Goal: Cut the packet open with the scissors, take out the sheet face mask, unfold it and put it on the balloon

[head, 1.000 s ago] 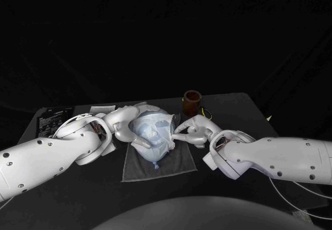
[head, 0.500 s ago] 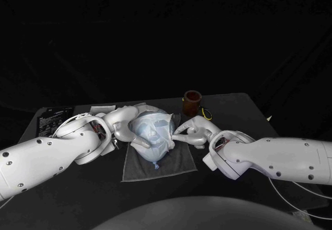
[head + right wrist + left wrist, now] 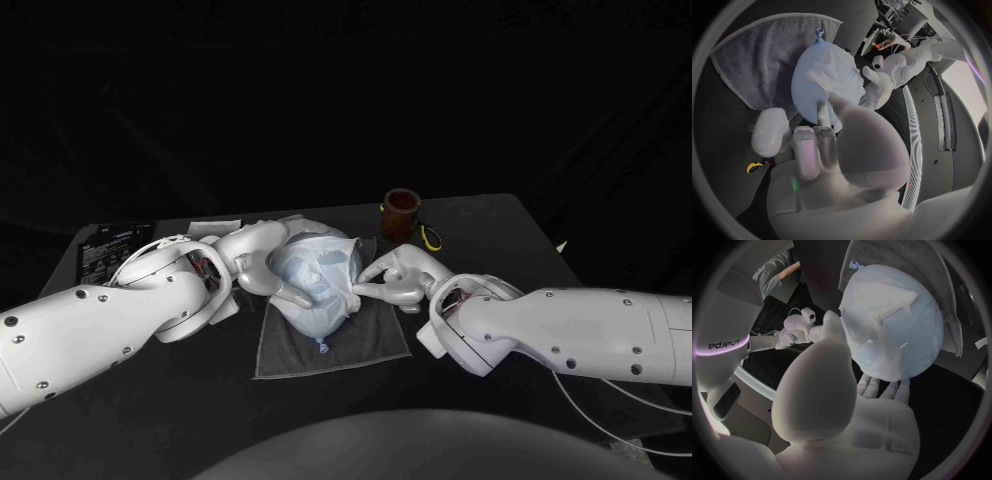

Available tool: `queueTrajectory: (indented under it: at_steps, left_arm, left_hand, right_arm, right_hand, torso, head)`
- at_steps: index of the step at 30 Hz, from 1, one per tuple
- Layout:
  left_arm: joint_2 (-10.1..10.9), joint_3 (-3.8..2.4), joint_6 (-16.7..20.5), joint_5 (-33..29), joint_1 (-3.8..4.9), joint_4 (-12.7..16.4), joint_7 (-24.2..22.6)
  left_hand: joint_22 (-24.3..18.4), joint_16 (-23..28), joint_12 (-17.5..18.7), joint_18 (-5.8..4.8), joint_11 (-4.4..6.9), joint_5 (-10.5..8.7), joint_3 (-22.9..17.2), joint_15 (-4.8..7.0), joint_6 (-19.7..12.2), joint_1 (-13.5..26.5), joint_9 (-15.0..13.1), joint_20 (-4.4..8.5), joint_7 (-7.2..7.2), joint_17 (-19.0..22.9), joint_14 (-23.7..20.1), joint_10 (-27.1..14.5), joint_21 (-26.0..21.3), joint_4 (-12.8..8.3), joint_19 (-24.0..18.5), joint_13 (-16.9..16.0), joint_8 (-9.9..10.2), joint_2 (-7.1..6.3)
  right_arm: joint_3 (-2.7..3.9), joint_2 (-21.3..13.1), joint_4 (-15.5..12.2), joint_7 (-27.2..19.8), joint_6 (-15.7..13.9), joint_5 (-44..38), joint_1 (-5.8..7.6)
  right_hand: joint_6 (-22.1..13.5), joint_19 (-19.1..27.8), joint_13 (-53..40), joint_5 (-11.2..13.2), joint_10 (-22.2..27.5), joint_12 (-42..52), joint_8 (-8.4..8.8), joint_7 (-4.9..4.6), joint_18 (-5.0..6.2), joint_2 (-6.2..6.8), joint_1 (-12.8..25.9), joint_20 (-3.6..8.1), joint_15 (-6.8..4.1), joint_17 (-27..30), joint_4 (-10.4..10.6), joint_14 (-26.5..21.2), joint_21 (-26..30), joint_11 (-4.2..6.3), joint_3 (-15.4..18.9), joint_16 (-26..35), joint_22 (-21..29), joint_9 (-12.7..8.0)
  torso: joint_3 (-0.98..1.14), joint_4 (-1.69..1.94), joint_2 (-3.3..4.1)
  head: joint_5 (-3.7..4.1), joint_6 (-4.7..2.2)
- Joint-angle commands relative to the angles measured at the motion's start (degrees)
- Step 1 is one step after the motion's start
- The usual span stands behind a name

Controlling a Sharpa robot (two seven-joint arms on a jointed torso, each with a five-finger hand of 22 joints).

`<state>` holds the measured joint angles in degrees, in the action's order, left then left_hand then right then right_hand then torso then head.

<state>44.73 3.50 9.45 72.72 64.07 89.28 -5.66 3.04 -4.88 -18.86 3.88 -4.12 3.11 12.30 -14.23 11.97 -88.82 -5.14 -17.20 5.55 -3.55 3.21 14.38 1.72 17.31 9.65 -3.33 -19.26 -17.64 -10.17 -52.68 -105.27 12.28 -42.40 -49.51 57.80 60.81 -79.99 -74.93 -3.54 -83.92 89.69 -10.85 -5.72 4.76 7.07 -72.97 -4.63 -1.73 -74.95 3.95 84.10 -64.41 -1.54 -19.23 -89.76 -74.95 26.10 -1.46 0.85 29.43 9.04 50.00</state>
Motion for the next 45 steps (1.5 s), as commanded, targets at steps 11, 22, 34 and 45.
queueTrajectory:
  at_steps: [11,22,34,45]
  left_arm:
    - [-0.1,0.06,-2.0,-0.4,0.04,-0.1,1.5]
    - [-0.1,0.07,-2.6,-0.4,0.18,-0.5,2.6]
    - [-0.4,0.08,-3.2,-0.4,0.22,-0.9,3.4]
    - [-0.5,0.09,-3.6,-0.4,0.23,-1.1,3.9]
  left_hand:
    - [0.2,-0.3,-0.6,-0.65,-0.23,0.21,-0.1,0.21,0.2,-0.6,-0.1,0.1,0.57,-0.1,0.5,0.9,0.4,0.0,0.9,-0.1,-0.1,-0.11]
    - [0.3,-1.0,-1.0,-0.64,-0.58,0.22,-0.2,0.69,0.7,-0.6,-0.2,0.12,0.87,-0.6,1.4,1.8,0.7,0.0,1.7,-0.1,-0.2,-0.07]
    - [0.5,-2.3,-1.1,-0.63,-1.14,0.25,-0.6,1.73,1.3,-0.9,-0.2,0.14,1.58,-1.5,3.1,2.7,1.0,0.0,2.7,-0.1,-0.2,-0.03]
    - [0.5,-2.7,-1.5,-0.63,-1.57,0.25,-0.8,2.04,2.0,-1.0,-0.4,0.16,2.19,-1.7,3.8,3.6,1.1,0.0,3.2,-0.1,-0.5,0.03]
  right_arm:
    - [0.01,0.6,-0.1,-0.2,0.4,-1.2,-0.08]
    - [0.01,0.8,-0.7,0.4,-0.5,-2.9,-0.1]
    - [0.03,2.3,0.7,0.7,-1.4,-4.1,-0.1]
    - [0.05,3.3,1.7,-0.3,-1.7,-2.4,-0.11]
  right_hand:
    - [-0.9,0.4,-15.1,0.4,-6.1,0.3,0.63,-0.52,0.41,1.18,0.3,0.45,-0.2,-15.0,-0.6,5.9,0.9,-0.11,0.4,-0.2,-8.0,-0.4]
    - [-0.9,0.4,-15.1,0.3,-6.1,0.3,0.65,-0.57,0.38,1.24,0.4,0.38,-0.1,-15.0,-0.7,5.9,0.8,-0.2,0.5,-0.2,-8.0,-0.4]
    - [-0.7,0.4,-15.1,0.3,-6.1,0.3,0.57,-0.54,0.36,1.24,0.5,0.35,-0.08,-15.0,-0.7,5.9,0.7,-0.19,0.5,-0.2,-8.1,-0.4]
    - [-0.7,0.4,-15.1,0.4,-6.1,0.3,0.61,-0.57,0.37,0.77,0.7,0.31,-0.08,-15.0,-0.5,5.9,0.7,-0.19,0.4,-0.2,-8.1,-0.4]
  torso:
    - [-0.04,0.0,0.0]
    - [-0.04,-0.04,-0.02]
    - [0.02,0.01,0.01]
    - [-0.02,0.0,0.01]
  head:
    - [-0.12,0.0]
    - [-0.23,0.0]
    - [-0.07,0.0]
    - [-0.14,0.0]
